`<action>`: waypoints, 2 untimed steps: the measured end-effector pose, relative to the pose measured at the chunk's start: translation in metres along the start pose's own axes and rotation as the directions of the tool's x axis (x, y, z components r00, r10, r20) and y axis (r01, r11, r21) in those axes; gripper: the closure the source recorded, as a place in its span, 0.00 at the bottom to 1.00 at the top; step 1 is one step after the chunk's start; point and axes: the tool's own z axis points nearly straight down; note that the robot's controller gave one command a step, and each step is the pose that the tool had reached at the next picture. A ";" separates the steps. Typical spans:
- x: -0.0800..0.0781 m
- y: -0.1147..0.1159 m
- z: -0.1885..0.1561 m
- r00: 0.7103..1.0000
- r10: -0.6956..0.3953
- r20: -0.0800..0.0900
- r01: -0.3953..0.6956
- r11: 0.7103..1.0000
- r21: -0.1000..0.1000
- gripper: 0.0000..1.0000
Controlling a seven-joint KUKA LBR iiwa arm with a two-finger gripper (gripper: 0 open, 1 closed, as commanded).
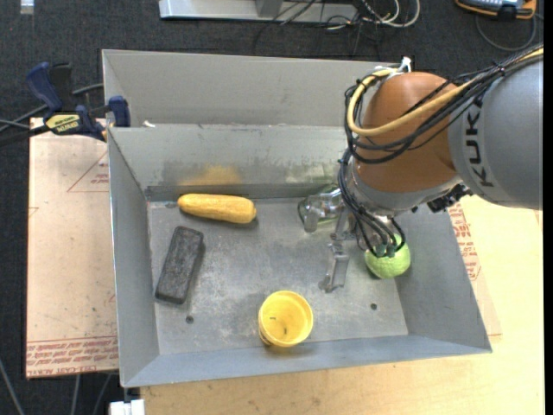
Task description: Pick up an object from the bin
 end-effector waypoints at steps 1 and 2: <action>-0.001 0.000 -0.005 1.000 0.001 0.008 -0.001 1.000 0.000 0.00; 0.021 0.023 0.036 0.998 -0.060 0.011 0.060 0.998 0.001 0.00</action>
Offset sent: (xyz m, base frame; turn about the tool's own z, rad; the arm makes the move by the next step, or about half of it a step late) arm -0.0551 0.0574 -0.0947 -0.1484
